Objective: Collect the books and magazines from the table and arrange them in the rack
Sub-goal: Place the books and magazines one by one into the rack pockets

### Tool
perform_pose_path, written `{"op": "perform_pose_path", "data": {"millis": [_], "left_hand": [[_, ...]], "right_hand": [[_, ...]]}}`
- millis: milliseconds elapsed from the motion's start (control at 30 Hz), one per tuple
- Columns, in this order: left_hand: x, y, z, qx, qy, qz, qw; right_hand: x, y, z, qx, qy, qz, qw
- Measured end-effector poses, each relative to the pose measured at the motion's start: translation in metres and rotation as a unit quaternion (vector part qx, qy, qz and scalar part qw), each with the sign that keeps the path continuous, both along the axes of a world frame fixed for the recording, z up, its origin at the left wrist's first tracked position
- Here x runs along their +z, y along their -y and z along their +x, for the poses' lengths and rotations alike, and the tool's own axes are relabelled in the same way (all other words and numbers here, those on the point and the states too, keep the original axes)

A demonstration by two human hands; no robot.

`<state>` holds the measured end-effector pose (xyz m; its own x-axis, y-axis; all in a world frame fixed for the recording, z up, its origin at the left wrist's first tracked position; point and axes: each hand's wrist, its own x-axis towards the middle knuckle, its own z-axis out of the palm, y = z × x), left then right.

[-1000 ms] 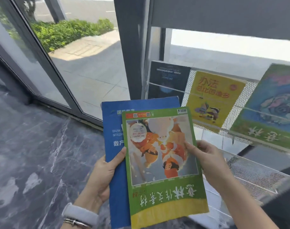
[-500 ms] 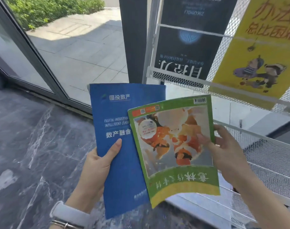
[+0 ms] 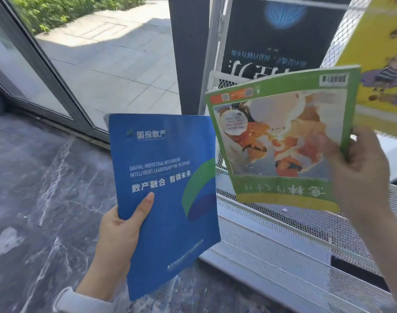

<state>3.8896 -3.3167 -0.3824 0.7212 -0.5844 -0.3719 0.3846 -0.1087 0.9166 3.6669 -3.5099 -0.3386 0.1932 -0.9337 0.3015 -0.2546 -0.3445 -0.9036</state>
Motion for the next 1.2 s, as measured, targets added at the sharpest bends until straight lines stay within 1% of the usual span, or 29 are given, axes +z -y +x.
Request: {"op": "perform_pose_path", "data": {"millis": [67, 133, 267, 433, 533, 667, 767, 933, 1133, 1200], "left_hand": [[0.0, -0.003, 0.004, 0.009, 0.003, 0.008, 1.0], [-0.001, -0.006, 0.005, 0.014, 0.005, 0.02, 1.0], [0.004, -0.008, 0.005, 0.016, 0.018, 0.042, 0.999], [0.008, -0.012, 0.01, 0.039, 0.021, 0.035, 0.998], [0.011, -0.014, 0.012, 0.042, 0.02, 0.018, 0.999], [0.013, -0.014, 0.015, 0.038, 0.029, 0.008, 0.999], [0.009, -0.015, 0.016, 0.049, 0.022, -0.007, 0.999], [0.005, -0.011, 0.017, 0.055, 0.022, -0.014, 0.998], [0.0, -0.008, 0.015, 0.06, 0.018, -0.029, 0.998], [0.0, -0.008, 0.016, 0.062, 0.015, -0.029, 0.998]], "right_hand": [[0.003, -0.006, 0.002, 0.013, 0.009, -0.015, 1.0], [0.005, -0.011, 0.005, 0.006, 0.029, -0.038, 0.999], [0.009, -0.012, 0.016, -0.019, 0.098, -0.044, 0.994], [0.004, -0.006, 0.028, -0.059, 0.127, -0.077, 0.987], [-0.01, -0.003, 0.033, -0.076, 0.121, -0.076, 0.987], [-0.032, -0.003, 0.041, -0.078, 0.145, -0.066, 0.984], [-0.051, 0.002, 0.052, -0.102, 0.128, -0.06, 0.985], [-0.086, 0.002, 0.067, -0.142, 0.108, -0.003, 0.984], [-0.112, 0.002, 0.063, -0.137, 0.027, 0.066, 0.988], [-0.116, 0.0, 0.057, -0.135, -0.008, 0.072, 0.988]]}}
